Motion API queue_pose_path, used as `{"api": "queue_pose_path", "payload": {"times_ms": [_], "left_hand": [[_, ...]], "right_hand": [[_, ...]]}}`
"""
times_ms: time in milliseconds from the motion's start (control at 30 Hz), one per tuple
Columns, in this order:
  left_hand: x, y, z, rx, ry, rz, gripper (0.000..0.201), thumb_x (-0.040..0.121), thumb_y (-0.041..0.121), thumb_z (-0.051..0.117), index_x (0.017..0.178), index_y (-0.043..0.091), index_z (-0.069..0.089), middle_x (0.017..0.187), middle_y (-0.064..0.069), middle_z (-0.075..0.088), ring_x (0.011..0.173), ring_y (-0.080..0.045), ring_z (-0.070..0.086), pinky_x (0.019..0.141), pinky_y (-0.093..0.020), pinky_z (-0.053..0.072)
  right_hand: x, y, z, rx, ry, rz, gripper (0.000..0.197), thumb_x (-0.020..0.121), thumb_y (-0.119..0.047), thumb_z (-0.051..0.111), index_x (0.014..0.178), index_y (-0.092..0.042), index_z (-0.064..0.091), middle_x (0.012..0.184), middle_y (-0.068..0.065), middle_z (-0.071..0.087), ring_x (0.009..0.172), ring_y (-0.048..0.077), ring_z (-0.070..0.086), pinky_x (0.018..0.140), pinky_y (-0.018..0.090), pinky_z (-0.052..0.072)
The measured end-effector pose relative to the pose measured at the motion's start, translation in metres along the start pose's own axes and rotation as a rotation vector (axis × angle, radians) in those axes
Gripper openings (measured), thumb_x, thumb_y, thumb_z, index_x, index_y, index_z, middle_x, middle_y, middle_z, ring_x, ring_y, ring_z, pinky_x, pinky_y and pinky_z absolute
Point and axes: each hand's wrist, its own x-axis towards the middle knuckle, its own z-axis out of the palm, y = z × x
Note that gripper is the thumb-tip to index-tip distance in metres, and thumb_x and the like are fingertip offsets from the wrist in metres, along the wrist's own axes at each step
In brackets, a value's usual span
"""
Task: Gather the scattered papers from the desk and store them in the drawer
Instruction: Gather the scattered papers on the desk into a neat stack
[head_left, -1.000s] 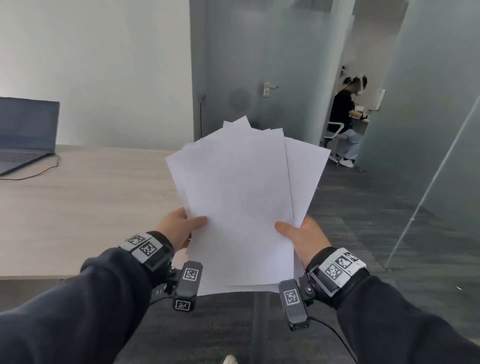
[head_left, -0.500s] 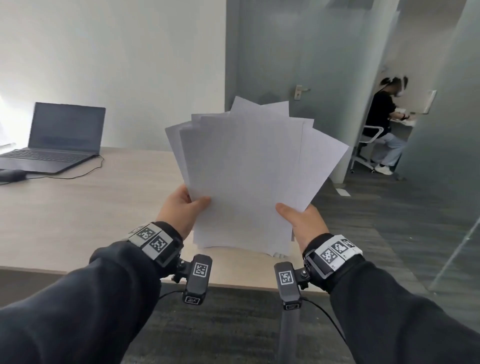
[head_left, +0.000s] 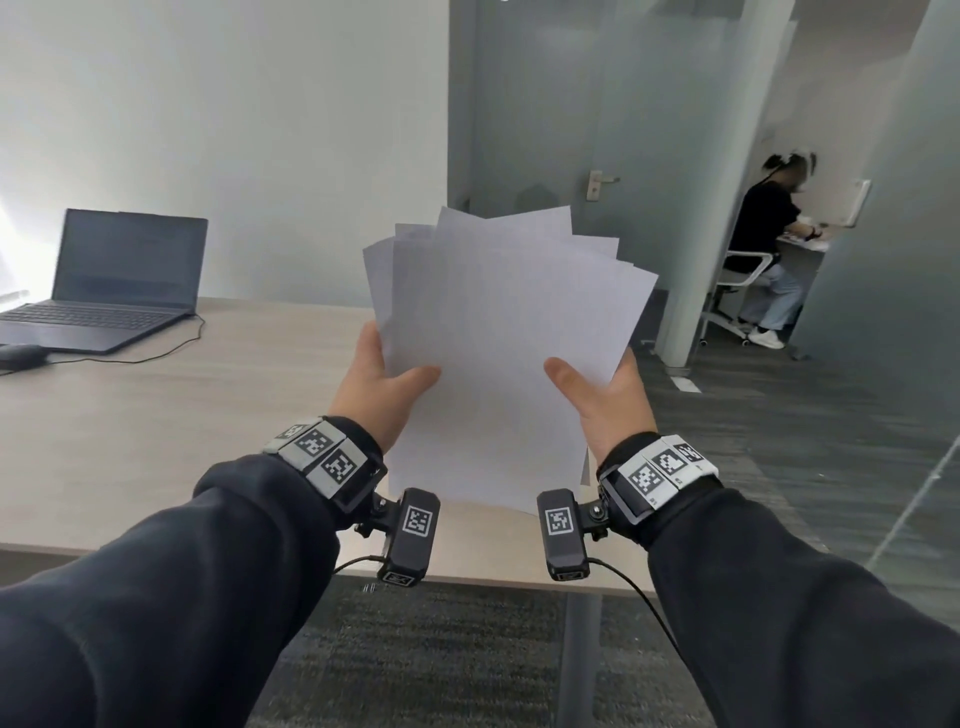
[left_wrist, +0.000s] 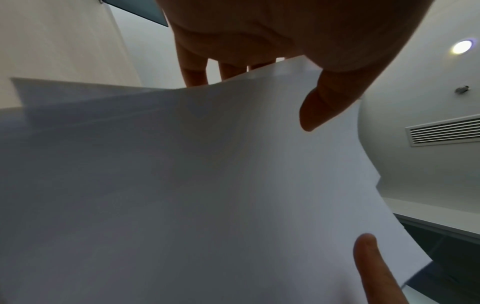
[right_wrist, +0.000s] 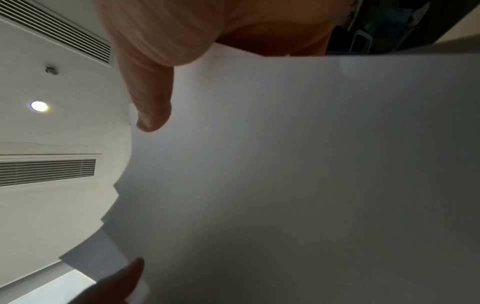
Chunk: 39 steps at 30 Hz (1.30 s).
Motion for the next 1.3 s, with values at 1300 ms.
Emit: {"api": "queue_pose_path", "payload": {"times_ms": [1300], "left_hand": [[0.026, 0.040, -0.002, -0.183, -0.012, 0.051, 0.030, 0.078, 0.026, 0.077, 0.107, 0.019, 0.071, 0.101, -0.001, 0.078, 0.092, -0.025, 0.075, 0.090, -0.050, 0.058]], "right_hand": [[0.054, -0.096, 0.009, 0.023, 0.111, 0.121, 0.054, 0.065, -0.075, 0.062, 0.083, -0.026, 0.049, 0.080, 0.004, 0.041, 0.070, 0.022, 0.042, 0.071, 0.038, 0.037]]}}
